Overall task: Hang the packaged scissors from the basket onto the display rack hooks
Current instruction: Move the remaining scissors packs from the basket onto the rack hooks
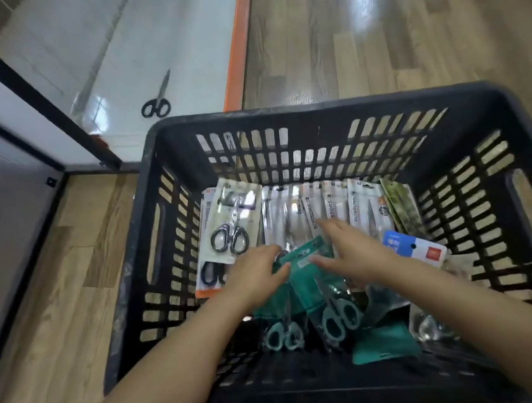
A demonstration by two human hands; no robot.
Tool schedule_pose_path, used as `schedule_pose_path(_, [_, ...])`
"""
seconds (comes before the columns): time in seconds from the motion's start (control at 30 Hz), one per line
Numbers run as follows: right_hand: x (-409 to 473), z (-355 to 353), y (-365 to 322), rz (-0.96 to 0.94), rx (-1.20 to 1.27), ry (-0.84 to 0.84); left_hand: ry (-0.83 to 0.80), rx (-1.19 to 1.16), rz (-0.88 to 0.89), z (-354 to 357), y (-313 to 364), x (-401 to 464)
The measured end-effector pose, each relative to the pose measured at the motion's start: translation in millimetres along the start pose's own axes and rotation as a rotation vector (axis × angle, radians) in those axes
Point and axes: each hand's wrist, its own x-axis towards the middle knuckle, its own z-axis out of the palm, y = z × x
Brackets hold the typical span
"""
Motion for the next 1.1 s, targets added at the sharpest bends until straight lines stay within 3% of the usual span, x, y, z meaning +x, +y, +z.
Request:
schedule_pose_path(0.1, [5,17,4,0.013,0.080,-0.095,-0.015,-0.057,0.018,-2,-1,3])
schedule_pose_path(0.27, [-6,18,4,0.085,0.225,0.005,-0.148,-0.146,-0.048,0,-9,-3])
schedule_pose_path(0.4, [-7,15,11,0.191,0.429,-0.023,-0.134,-0.155,-0.123,-2,-16,-3])
schedule_pose_path(0.57, [-12,7,12,0.209,0.462,-0.149,-0.157,-0.205,-0.108,-8,-16,-5])
schedule_pose_path(0.7, [-16,3,13,0.246,0.535,-0.101,-0.195,-0.274,-0.127,-13,-16,-8])
schedule_pose_path(0.9, [-11,-9,9,0.332,0.697,0.009,-0.120,-0.402,-0.141,-23,-22,-7])
schedule_pose_path(1.1, [-5,-17,14,0.425,0.934,0.106,0.060,-0.597,-0.165,-41,-11,-1])
